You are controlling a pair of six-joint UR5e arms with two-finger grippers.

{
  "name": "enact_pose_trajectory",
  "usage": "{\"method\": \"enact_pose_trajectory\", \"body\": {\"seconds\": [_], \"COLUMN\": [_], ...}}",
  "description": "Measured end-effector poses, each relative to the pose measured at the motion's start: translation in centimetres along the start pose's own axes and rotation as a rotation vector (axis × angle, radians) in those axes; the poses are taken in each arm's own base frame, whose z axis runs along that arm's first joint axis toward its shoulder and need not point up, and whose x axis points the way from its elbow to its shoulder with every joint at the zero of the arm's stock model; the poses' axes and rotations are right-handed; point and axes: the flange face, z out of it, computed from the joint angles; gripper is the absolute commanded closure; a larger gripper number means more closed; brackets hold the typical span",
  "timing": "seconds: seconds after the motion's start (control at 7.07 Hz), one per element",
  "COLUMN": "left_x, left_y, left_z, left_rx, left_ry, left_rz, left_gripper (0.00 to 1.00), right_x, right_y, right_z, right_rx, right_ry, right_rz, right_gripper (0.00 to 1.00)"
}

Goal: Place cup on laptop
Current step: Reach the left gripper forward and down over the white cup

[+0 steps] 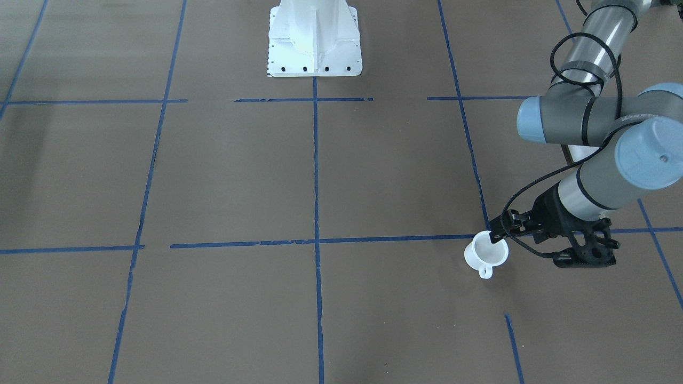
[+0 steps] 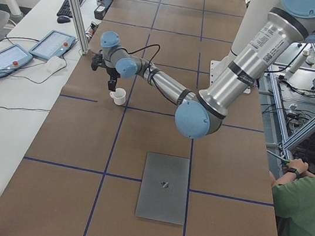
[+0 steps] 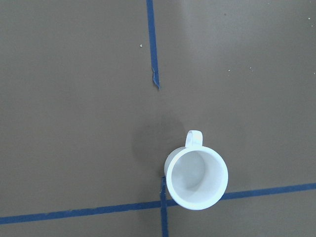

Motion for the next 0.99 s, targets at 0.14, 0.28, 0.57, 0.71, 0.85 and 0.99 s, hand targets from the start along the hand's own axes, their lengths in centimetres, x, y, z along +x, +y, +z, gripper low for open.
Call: {"method": "enact_pose_trajectory", "body": {"seconds": [0.14, 0.28, 0.57, 0.71, 0.85, 0.99], "left_x": [1.2, 2.1, 1.7, 1.0, 0.6, 0.5], "left_y": [-2.0, -3.6, -4.7, -4.9, -4.9, -4.7], "left_z": [1.2, 2.2, 3.9, 5.1, 6.5, 7.7], "left_rx": [0.002, -0.002, -0.018, -0.022, -0.027, -0.035], "left_ry": [-0.026, -0.047, -0.068, -0.069, -0.068, -0.069], "left_rz": [-0.007, -0.004, 0.017, 0.026, 0.035, 0.041], "left_gripper": [0.00, 0.00, 0.00, 0.00, 0.00, 0.00], "right_x": [0.0, 0.0, 0.0, 0.0, 0.0, 0.0], "right_y": [0.0, 0.0, 0.0, 0.0, 0.0, 0.0], "right_z": [0.0, 0.0, 0.0, 0.0, 0.0, 0.0], "right_rx": [0.000, 0.000, 0.000, 0.000, 0.000, 0.000], "right_ry": [0.000, 0.000, 0.000, 0.000, 0.000, 0.000], "right_rz": [0.000, 0.000, 0.000, 0.000, 0.000, 0.000], "right_gripper": [0.00, 0.00, 0.00, 0.00, 0.00, 0.00]}}
